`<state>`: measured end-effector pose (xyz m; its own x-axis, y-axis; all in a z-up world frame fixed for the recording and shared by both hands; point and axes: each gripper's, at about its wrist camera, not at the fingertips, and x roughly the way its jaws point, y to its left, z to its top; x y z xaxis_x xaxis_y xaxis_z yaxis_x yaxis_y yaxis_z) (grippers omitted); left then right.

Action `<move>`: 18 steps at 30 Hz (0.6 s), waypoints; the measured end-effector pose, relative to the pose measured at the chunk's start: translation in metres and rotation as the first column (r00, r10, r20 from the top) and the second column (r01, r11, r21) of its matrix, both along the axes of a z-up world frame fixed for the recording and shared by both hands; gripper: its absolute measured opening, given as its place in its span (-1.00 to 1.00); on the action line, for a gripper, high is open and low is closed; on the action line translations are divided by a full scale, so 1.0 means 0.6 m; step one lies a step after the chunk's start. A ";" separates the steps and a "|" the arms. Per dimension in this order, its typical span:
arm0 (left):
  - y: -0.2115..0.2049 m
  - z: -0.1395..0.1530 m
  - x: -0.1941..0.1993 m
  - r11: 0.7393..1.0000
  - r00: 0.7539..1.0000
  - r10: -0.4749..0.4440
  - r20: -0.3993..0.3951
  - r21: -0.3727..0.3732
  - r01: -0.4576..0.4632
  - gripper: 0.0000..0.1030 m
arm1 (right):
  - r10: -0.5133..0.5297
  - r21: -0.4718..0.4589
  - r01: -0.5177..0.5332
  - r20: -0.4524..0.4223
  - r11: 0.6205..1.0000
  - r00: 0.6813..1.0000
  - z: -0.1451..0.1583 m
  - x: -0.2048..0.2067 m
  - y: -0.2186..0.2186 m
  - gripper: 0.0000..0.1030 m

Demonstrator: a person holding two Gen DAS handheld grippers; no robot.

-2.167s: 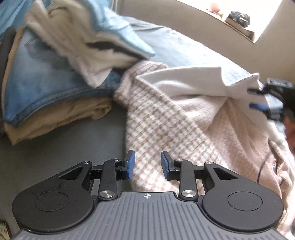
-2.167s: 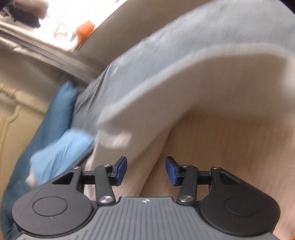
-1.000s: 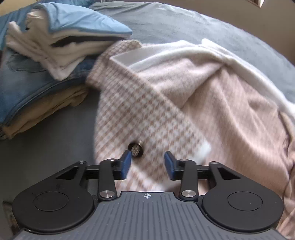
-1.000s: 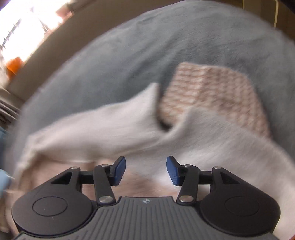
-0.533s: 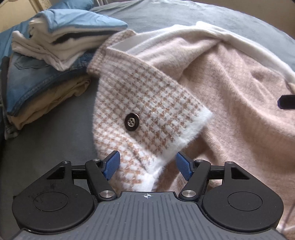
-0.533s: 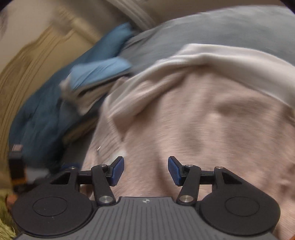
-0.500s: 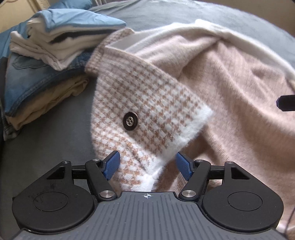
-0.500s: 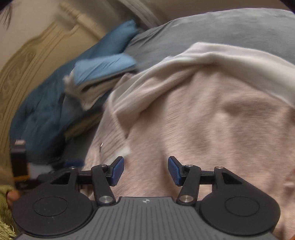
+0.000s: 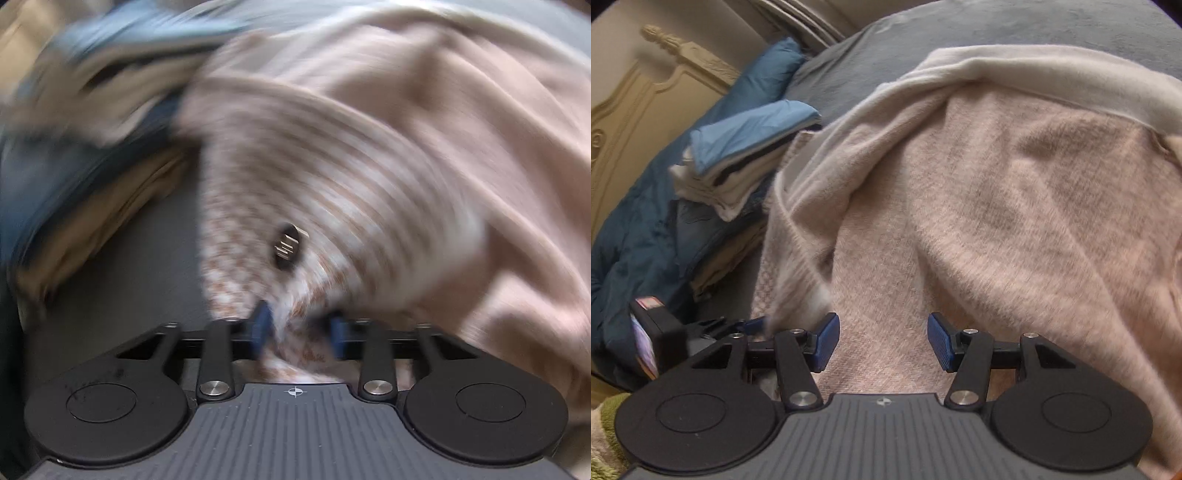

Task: Fold clothes

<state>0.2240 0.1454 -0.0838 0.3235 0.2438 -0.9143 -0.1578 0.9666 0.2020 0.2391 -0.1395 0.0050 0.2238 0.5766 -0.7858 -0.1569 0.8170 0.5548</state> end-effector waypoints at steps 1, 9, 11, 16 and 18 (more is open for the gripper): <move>0.034 0.013 -0.005 0.995 0.996 0.081 0.028 -0.057 -0.079 -0.73 | -0.008 -0.021 0.008 -0.004 1.000 1.000 0.003 -0.006 0.011 0.08; 0.296 0.008 -0.082 0.708 0.787 0.614 -0.060 -0.400 -0.583 -0.76 | -0.139 -0.093 0.131 -0.087 0.987 0.986 0.040 -0.059 0.083 0.08; 0.336 -0.010 -0.093 0.646 0.754 0.646 -0.119 -0.441 -0.623 -0.74 | -0.202 -0.129 0.189 -0.099 0.974 0.974 0.052 -0.077 0.082 0.08; 0.339 -0.029 -0.079 0.725 0.832 0.523 -0.187 -0.415 -0.549 -0.39 | -0.405 -0.234 0.376 -0.085 0.896 0.911 0.082 -0.136 0.044 0.08; 0.332 -0.029 -0.073 0.772 0.865 0.461 -0.198 -0.391 -0.501 -0.27 | -0.471 -0.275 0.437 -0.069 0.856 0.880 0.086 -0.156 0.029 0.08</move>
<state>0.1803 0.3443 -0.1015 0.1830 -0.0623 -0.9811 -0.6261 0.7620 -0.1652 0.1455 -0.1223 0.0565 0.3009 0.2222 -0.9274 0.3235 0.8910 0.3185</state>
